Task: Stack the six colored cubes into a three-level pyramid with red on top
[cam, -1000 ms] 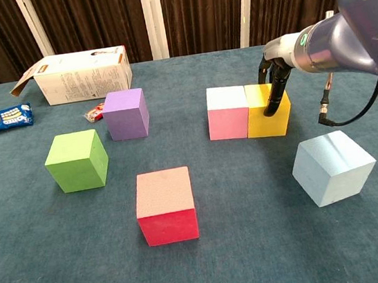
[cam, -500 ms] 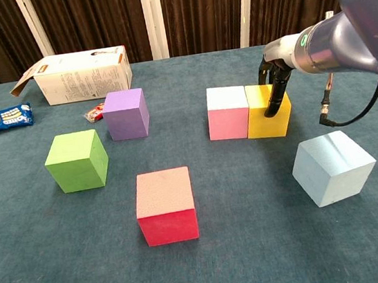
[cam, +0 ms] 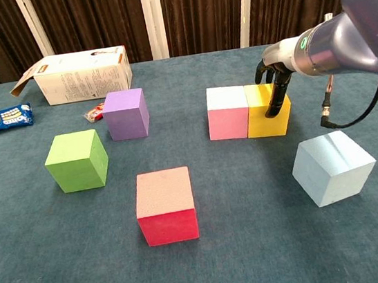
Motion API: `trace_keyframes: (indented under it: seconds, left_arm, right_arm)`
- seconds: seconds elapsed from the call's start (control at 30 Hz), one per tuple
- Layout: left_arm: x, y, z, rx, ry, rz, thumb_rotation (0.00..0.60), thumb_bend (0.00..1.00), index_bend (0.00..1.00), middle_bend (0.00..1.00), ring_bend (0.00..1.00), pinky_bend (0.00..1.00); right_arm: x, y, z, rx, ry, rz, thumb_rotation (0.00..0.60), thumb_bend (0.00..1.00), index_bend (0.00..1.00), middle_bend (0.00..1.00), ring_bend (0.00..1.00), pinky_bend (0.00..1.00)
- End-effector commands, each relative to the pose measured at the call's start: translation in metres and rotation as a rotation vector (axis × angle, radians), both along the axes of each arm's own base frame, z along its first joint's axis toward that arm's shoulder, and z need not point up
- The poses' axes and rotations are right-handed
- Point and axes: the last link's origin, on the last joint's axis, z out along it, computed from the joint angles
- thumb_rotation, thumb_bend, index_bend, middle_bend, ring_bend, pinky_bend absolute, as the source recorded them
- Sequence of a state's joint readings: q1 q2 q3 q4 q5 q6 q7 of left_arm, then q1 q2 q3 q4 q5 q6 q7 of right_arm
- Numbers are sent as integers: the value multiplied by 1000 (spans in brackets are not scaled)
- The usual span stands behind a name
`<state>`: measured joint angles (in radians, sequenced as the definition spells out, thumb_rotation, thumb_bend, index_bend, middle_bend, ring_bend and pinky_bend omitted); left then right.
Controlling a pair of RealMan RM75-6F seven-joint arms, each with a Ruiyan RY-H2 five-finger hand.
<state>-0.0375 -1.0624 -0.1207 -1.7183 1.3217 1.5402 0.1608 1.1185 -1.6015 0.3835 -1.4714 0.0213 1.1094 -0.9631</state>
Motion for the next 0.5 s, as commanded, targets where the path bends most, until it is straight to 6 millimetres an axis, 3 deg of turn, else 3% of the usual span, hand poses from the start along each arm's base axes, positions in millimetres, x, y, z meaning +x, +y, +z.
trace_keyframes:
  seconds: [0.03,0.27,0.4,0.5]
  left_arm:
    - [0,0,0,1,0,1,600,418,135,0,0,0]
    - [0,0,0,0,0,0,600,417,135,0,0,0]
    - [0,1,1,6,4,-2,600,417,135,0,0,0]
    - [-1,2,1,17,12,-8,600,418,135,0,0,0]
  right_arm:
    - [0,2,0,18,10,2,600,274,140,138,62,0]
    - [2,6,4,48,33,14,600,271,15,47,7,0]
    - [4,8,8,58,22,11,600,121,0,0,0,0]
    - [5,6,20,7,-6,30,600,83,0,0,0,0]
